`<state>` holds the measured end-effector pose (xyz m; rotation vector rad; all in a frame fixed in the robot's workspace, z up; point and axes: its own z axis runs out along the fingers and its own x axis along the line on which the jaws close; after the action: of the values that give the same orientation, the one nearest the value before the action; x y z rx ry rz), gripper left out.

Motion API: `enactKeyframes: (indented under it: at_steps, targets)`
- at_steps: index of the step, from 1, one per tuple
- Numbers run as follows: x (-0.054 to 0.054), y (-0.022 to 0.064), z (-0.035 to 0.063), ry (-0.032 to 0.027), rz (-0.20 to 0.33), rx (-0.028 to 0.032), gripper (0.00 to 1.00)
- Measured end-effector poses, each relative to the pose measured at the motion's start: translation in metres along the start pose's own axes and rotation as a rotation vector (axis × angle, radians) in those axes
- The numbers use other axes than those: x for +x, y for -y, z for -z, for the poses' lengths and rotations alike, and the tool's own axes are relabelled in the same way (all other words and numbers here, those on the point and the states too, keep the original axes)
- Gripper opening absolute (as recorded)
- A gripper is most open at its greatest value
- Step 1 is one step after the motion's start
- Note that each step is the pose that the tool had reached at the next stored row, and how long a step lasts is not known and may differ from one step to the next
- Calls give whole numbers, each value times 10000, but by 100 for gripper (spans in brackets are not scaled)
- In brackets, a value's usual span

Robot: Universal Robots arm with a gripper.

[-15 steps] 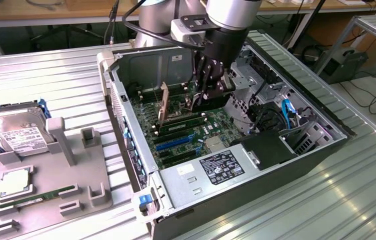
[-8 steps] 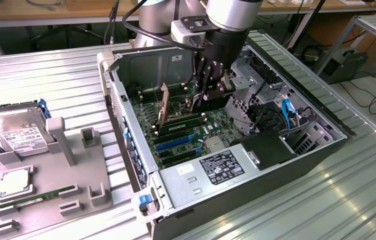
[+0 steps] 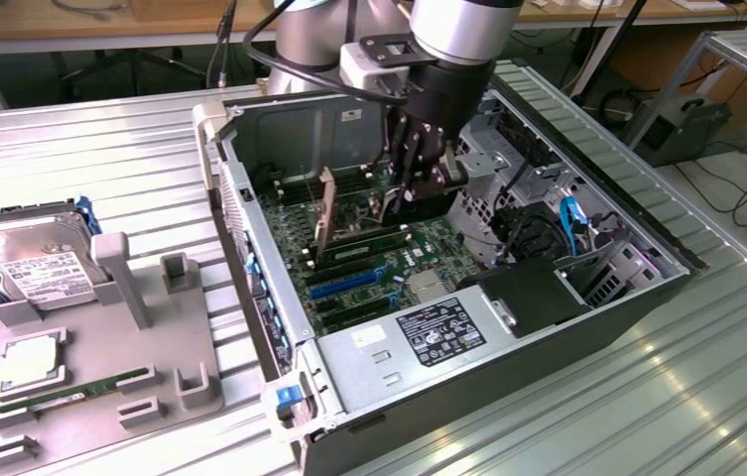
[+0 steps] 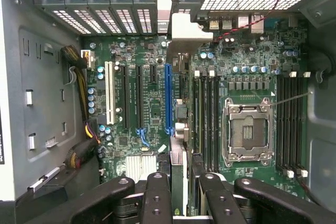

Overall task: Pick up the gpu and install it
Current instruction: 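Insert the gpu into the slot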

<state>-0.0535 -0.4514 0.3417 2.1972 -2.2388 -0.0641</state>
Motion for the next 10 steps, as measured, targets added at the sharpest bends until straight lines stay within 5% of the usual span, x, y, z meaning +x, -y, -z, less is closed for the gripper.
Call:
enactKeyframes:
  at_steps: [10]
  targets:
    - [23, -3, -20, 0, 0, 0, 26]
